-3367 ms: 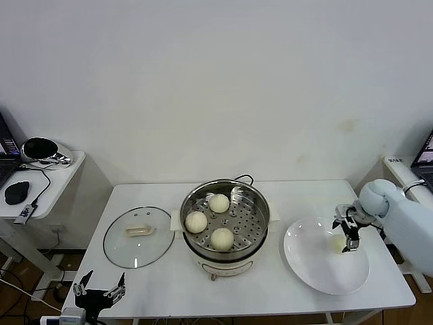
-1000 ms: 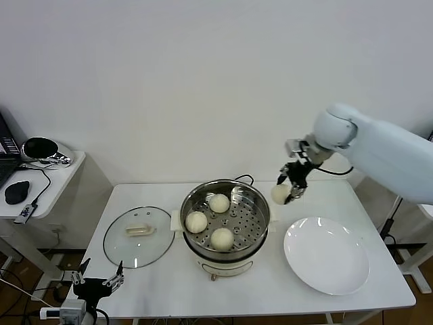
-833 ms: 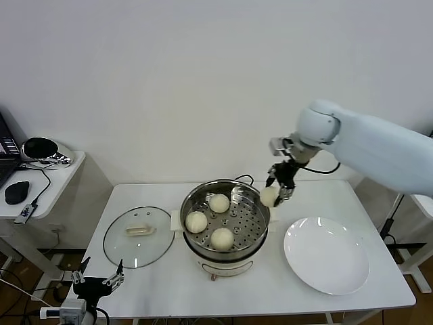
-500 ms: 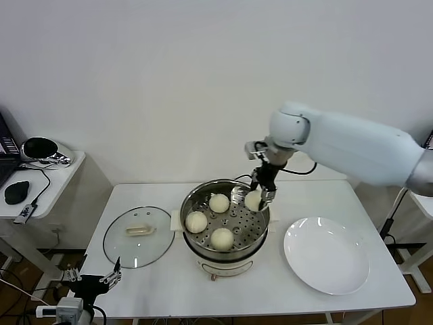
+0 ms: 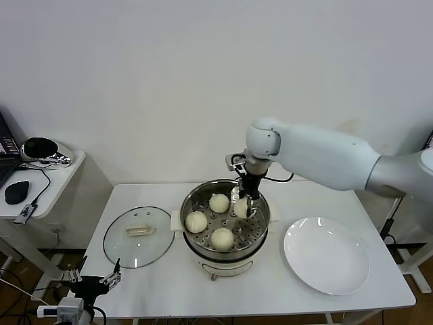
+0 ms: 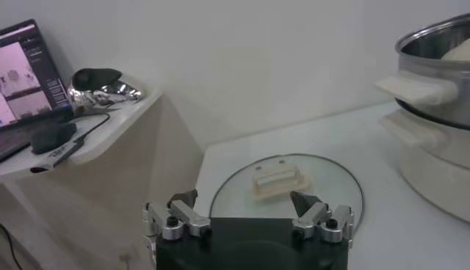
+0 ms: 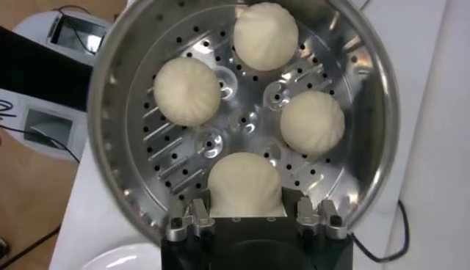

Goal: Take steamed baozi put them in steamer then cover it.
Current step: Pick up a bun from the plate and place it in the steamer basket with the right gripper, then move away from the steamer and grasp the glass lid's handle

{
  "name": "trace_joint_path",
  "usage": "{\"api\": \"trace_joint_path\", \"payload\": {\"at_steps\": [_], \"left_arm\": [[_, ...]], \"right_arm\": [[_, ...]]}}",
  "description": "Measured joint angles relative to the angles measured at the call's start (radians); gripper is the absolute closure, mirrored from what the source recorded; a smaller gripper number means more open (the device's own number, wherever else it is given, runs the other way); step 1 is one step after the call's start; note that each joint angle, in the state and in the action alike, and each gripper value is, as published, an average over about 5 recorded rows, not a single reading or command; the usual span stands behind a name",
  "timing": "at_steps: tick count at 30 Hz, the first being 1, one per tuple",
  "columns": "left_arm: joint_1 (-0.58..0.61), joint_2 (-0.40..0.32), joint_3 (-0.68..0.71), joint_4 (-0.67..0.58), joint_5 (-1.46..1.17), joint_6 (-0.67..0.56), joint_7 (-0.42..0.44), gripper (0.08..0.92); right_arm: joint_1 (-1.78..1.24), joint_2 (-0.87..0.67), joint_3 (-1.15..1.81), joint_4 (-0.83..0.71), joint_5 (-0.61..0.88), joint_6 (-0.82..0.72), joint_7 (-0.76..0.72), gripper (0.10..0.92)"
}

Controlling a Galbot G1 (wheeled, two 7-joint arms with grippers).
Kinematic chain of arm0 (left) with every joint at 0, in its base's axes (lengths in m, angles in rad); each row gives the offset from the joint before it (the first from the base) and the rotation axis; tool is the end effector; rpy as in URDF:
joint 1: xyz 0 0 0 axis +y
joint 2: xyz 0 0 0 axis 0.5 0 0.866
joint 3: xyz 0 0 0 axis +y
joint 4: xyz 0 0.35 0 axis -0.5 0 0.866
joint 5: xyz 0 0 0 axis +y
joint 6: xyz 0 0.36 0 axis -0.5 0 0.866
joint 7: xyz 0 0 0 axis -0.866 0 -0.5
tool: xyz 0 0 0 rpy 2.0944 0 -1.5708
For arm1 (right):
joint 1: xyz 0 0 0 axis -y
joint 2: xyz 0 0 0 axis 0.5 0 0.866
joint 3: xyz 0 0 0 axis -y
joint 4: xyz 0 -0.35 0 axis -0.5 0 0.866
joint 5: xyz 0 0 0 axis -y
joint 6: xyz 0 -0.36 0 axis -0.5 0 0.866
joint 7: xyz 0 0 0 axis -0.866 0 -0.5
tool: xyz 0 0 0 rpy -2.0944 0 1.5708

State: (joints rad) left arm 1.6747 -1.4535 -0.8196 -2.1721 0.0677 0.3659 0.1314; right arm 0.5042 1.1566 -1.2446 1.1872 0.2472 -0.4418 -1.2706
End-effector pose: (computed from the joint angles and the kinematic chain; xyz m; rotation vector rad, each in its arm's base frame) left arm 0.1505 0.1031 -0.2762 0.1451 -2.7190 -0.3771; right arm 0.5741 0.1046 -0.0766 1.4778 -1.1408 1.4063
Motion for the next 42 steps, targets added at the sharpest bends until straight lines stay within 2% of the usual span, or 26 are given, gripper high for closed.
{"api": "trace_joint_path", "payload": {"at_steps": [17, 26, 34, 42], "left_arm": [[-0.003, 0.001, 0.004, 0.006, -0.003, 0.0, 0.001, 0.177], [0.001, 0.001, 0.002, 0.002, -0.002, 0.0, 0.001, 0.177], [0.005, 0.003, -0.001, -0.005, -0.001, 0.0, 0.006, 0.177], [0.001, 0.011, 0.005, -0.01, -0.023, 0.001, -0.003, 0.177]], "right_arm": [[-0.058, 0.035, 0.002, -0.058, -0.054, 0.007, 0.019, 0.42], [-0.061, 0.028, 0.01, -0.054, -0.055, 0.001, 0.028, 0.221], [-0.023, -0.028, 0.044, 0.0, -0.034, -0.004, 0.02, 0.203], [0.008, -0.193, 0.134, 0.131, 0.069, 0.003, 0.093, 0.203]]}}
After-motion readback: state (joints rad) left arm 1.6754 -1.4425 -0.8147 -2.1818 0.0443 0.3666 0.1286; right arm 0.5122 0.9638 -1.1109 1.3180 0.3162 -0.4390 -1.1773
